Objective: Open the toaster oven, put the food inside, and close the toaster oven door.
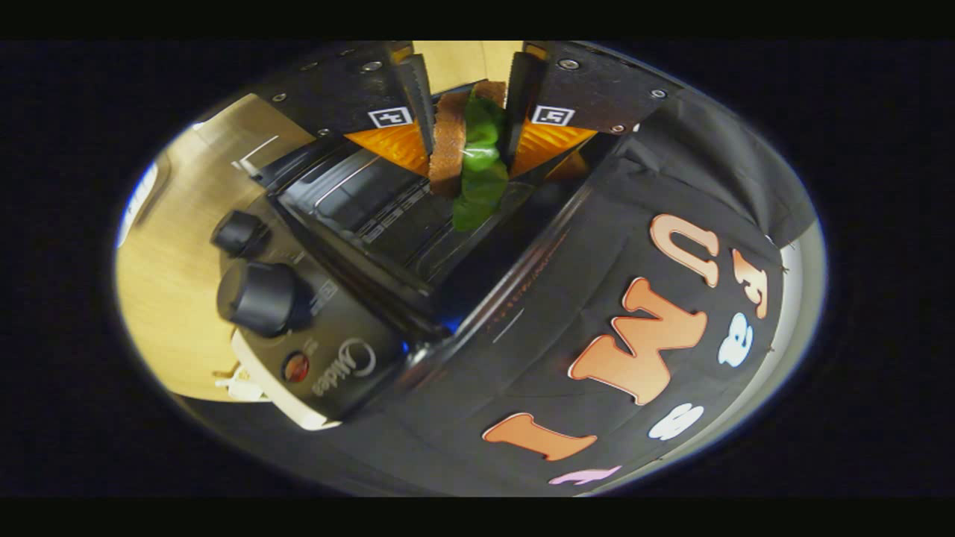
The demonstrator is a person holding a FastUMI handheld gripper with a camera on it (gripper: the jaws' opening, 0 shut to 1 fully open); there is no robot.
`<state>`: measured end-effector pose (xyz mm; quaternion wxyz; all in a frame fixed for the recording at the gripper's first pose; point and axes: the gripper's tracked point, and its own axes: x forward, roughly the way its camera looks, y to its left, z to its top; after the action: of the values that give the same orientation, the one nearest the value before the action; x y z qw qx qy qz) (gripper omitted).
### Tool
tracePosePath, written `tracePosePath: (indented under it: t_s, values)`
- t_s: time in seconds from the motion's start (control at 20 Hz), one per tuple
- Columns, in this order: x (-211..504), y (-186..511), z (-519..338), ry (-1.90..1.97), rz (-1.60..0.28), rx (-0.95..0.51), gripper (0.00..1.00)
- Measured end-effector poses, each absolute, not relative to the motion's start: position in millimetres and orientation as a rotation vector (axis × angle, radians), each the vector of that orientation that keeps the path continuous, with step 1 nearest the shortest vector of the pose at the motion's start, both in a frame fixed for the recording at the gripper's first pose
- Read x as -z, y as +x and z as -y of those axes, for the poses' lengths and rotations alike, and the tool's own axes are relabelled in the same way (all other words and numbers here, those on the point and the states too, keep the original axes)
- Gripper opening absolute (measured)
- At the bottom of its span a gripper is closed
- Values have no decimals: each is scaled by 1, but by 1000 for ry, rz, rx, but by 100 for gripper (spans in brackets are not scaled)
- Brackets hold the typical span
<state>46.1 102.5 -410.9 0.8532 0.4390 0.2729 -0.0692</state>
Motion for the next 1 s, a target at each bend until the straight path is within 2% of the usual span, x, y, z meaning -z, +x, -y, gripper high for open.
tracePosePath:
  t_s: [0.1, 0.25, 0.4, 0.45, 0.55, 0.65, 1.0]
  values:
    - [416, 45, -97, 817, -592, 168, 49]
    - [410, 39, -88, 681, -607, 162, 69]
    - [410, 32, -83, 592, -636, 153, 74]
    - [410, 30, -81, 579, -649, 151, 83]
    - [403, 25, -79, 599, -659, 138, 90]
    - [396, 24, -77, 605, -645, 127, 93]
    - [386, 4, -70, 553, -678, 81, 94]
